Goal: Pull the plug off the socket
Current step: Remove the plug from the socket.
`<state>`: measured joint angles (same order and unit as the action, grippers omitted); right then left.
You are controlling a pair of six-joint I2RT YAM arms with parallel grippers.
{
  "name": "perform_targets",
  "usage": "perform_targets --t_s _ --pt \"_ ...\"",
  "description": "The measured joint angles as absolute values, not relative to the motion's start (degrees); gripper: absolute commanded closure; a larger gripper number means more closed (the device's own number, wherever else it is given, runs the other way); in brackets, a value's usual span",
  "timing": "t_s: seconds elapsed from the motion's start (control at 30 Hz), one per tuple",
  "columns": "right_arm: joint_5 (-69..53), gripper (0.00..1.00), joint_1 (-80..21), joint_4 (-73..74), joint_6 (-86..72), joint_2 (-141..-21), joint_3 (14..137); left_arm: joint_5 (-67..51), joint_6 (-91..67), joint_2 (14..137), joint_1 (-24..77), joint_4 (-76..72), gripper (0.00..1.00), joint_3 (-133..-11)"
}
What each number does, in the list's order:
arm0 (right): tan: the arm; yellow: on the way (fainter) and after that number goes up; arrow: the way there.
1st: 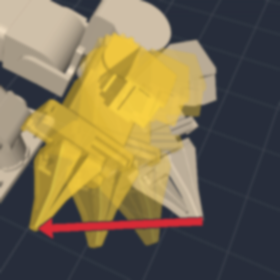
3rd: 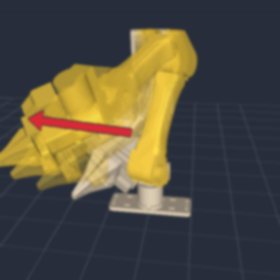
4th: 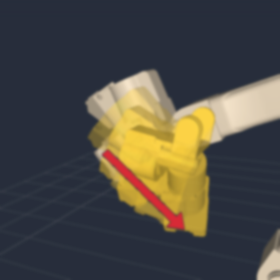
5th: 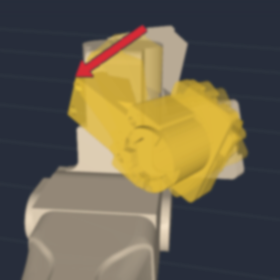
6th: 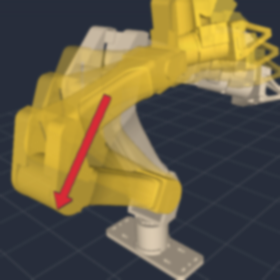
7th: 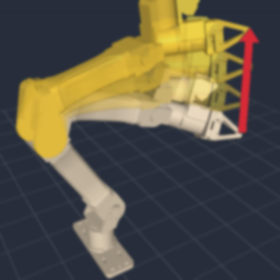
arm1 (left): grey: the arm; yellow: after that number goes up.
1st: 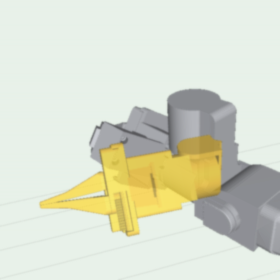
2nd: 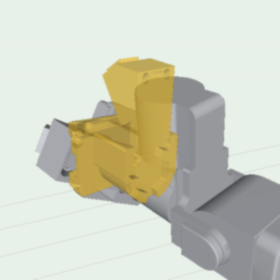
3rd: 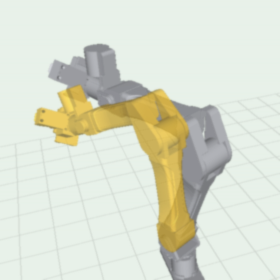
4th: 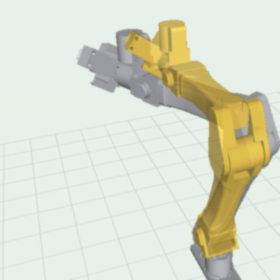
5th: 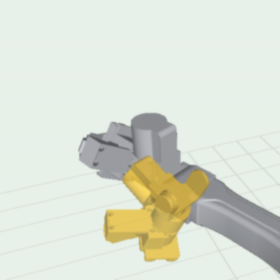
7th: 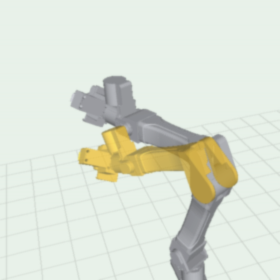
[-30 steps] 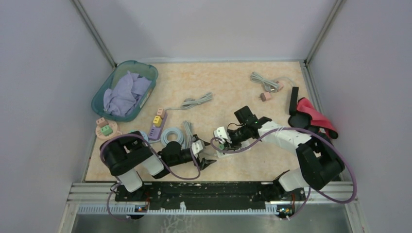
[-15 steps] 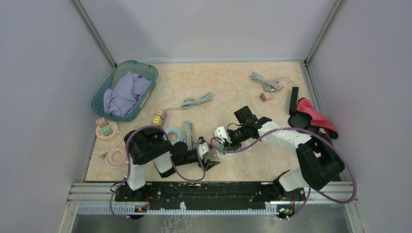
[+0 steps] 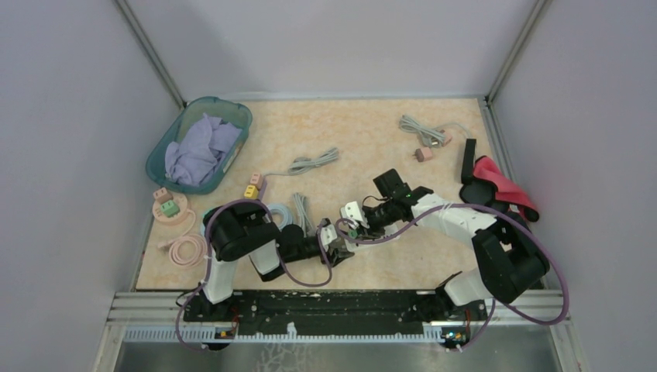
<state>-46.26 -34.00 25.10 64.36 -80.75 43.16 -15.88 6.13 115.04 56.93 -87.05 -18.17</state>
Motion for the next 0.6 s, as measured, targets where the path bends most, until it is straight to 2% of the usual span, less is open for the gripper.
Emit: perform_targets --t_s 0.27,0.43,0.6 --pt "-46.1 0.99 -34.0 24.6 64.3 -80.8 43.2 -16.0 5.9 115.4 57.4 -87.0 0.45 -18.9" --pt "-46.2 0.99 -34.0 24.3 63.7 -80.8 43.2 -16.1 5.9 115.4 57.5 -87.0 0.67 -18.9" --pt "-46.1 1.00 -34.0 23.7 61.5 -80.9 43.2 -16.2 5.9 115.4 57.5 -87.0 0.86 -18.9"
